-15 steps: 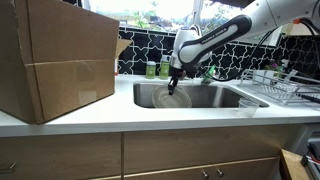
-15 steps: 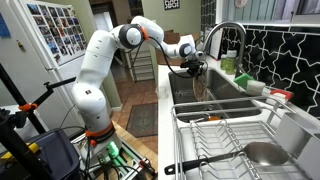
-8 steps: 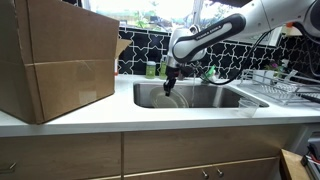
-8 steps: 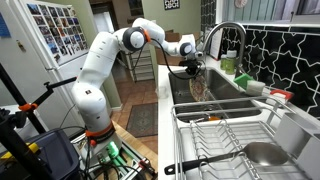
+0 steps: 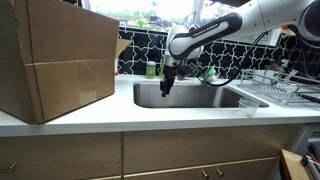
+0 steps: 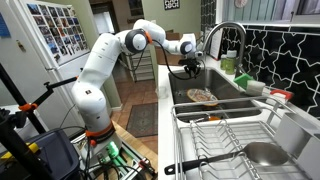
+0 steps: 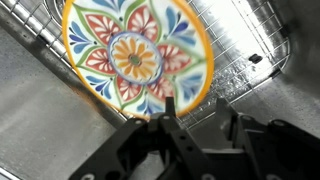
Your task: Remove the plate from the dish rack, then rinse it and place it in the sink
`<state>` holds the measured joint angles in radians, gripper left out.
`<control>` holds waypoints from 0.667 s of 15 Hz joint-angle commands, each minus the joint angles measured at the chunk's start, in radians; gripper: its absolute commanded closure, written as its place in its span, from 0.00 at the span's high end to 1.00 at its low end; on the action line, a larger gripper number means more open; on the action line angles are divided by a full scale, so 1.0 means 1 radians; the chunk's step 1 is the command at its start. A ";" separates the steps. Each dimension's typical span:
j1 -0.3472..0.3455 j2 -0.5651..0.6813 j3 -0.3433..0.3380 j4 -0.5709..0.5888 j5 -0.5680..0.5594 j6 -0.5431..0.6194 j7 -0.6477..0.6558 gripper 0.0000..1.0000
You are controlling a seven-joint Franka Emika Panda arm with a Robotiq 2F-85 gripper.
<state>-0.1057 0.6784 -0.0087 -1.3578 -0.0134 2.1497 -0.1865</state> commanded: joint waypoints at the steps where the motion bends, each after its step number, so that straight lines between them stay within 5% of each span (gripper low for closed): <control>1: 0.012 0.006 0.002 0.045 0.017 -0.042 0.052 0.80; 4: 0.033 -0.013 -0.003 0.057 0.010 -0.051 0.104 0.99; 10: 0.071 -0.056 -0.018 0.067 0.006 -0.137 0.254 1.00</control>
<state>-0.0579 0.6571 -0.0062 -1.2816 -0.0127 2.0762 -0.0097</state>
